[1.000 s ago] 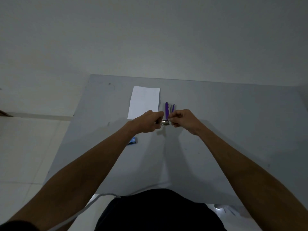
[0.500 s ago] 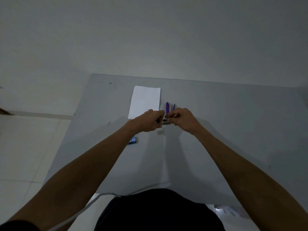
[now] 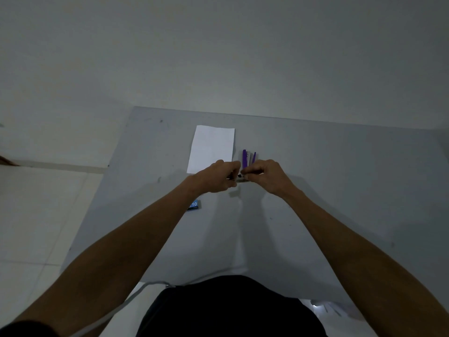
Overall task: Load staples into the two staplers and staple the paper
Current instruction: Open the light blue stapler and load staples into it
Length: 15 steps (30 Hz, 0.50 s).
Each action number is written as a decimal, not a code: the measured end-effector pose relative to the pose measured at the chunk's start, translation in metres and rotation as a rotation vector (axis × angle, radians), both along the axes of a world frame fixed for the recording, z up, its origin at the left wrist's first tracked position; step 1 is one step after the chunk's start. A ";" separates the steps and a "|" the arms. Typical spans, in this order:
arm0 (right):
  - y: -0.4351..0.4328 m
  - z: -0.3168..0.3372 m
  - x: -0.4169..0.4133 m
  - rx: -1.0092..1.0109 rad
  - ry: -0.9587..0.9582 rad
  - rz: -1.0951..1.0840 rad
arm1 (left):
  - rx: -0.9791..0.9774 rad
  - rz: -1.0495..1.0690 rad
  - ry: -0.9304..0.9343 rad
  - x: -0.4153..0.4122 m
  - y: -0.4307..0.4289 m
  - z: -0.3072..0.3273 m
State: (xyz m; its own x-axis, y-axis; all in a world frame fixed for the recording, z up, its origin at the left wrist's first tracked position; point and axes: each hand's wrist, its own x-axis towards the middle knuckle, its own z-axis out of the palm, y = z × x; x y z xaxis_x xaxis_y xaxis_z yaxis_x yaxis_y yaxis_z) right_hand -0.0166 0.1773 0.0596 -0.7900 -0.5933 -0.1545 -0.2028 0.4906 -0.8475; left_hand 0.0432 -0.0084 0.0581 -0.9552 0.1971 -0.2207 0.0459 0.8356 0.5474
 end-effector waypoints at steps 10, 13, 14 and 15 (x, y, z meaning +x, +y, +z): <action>0.001 -0.007 -0.002 -0.055 -0.151 -0.050 | 0.003 -0.004 -0.002 0.000 0.001 0.001; 0.001 -0.010 -0.001 -0.048 -0.155 -0.071 | -0.002 -0.006 -0.008 0.001 0.001 0.002; 0.001 -0.010 -0.001 -0.042 -0.144 -0.075 | -0.007 -0.006 -0.006 0.001 0.002 0.002; 0.001 -0.010 0.000 -0.035 -0.131 -0.079 | -0.013 -0.003 -0.006 0.001 0.003 0.002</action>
